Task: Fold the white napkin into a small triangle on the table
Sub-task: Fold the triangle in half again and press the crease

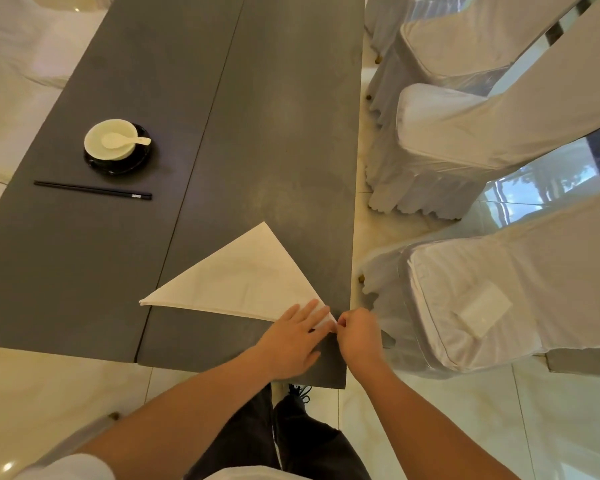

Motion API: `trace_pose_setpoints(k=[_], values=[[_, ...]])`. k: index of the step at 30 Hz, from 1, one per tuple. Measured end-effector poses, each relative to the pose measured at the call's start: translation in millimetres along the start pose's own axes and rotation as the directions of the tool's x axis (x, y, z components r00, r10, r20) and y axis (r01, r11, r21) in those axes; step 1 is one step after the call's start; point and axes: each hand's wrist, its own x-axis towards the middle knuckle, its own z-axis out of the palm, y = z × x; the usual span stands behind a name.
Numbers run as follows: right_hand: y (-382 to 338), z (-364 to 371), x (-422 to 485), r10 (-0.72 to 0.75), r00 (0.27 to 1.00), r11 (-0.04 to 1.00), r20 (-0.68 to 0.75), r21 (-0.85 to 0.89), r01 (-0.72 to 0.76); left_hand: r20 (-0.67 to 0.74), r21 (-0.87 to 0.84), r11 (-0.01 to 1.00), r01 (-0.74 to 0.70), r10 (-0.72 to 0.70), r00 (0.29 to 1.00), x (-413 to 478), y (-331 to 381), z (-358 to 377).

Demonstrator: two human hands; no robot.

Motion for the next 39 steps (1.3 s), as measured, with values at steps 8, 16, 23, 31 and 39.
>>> trace_pose_setpoints(k=[8,16,23,31,39], values=[[1,2,3,0.067,0.998,0.995,-0.004,0.073,-0.067,0.021,0.152,0.988,-0.009,0.006,1.000,13,-3,7],[0,-1,6,0.121,0.992,0.988,0.018,0.099,-0.123,-0.010,0.166,0.983,0.080,-0.079,0.997,20,-64,-21],[-5,-1,9,0.147,0.988,0.988,0.041,0.042,-0.148,-0.069,0.120,0.945,0.305,-0.298,0.952,21,-124,-38],[-5,0,11,0.154,0.987,0.988,0.049,0.006,-0.154,-0.090,-0.009,0.886,0.463,-0.462,0.882,29,-141,-47],[-12,-5,14,0.062,0.991,0.981,0.117,-0.192,-0.039,-0.063,-0.143,0.814,0.563,-0.576,0.815,41,-146,-54]])
